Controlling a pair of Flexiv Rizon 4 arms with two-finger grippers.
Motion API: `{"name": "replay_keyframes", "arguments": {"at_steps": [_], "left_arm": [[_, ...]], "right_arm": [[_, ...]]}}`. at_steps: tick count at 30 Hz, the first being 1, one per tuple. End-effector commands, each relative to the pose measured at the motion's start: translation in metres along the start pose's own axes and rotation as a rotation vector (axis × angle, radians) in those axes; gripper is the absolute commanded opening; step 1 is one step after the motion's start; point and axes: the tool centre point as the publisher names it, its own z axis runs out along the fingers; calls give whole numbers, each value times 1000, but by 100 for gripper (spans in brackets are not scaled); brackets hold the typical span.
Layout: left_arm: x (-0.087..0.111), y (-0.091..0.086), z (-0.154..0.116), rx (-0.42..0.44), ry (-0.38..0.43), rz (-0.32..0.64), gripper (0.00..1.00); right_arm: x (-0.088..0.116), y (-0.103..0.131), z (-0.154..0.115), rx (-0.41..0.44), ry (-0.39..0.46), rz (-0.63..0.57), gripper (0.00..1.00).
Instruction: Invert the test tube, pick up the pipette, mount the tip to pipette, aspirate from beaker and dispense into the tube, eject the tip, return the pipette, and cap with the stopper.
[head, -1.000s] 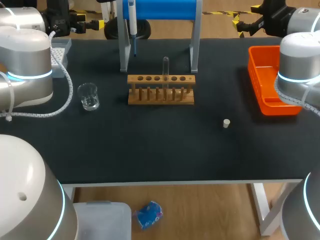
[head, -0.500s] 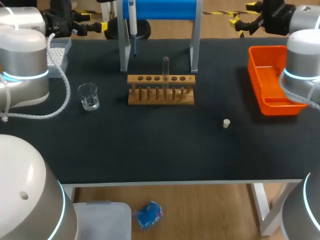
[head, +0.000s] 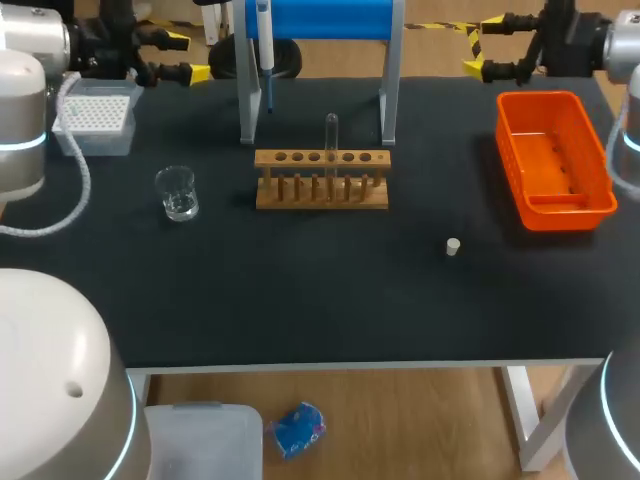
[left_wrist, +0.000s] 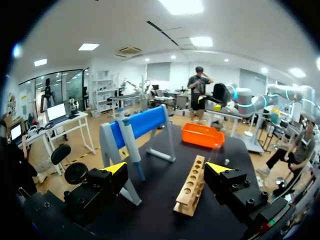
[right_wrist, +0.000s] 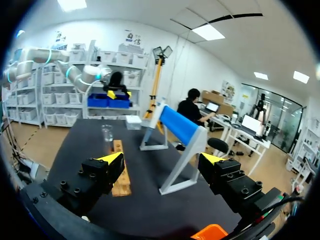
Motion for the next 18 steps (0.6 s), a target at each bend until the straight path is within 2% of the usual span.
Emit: {"name": "replay_keyframes", "arguments": {"at_steps": [1,3,4,16,18], "left_arm": [[2,0,-4,-11,131,32,100],[7,1,-4,-26,169,63,100],[7,2,-5,-61,133,90,100],[7,2,-5,-61,133,90,100],[12,5,-6,-80,125,95,100]], "right_arm": [[8,5,-14,-31,207,-13,100],[17,10,-18,-44,308,-29,100],[17,10,-18,-44,308,-29,100],[17,10,-18,-44,308,-29,100],[19,13,-19,-52,306,-32,100]]}}
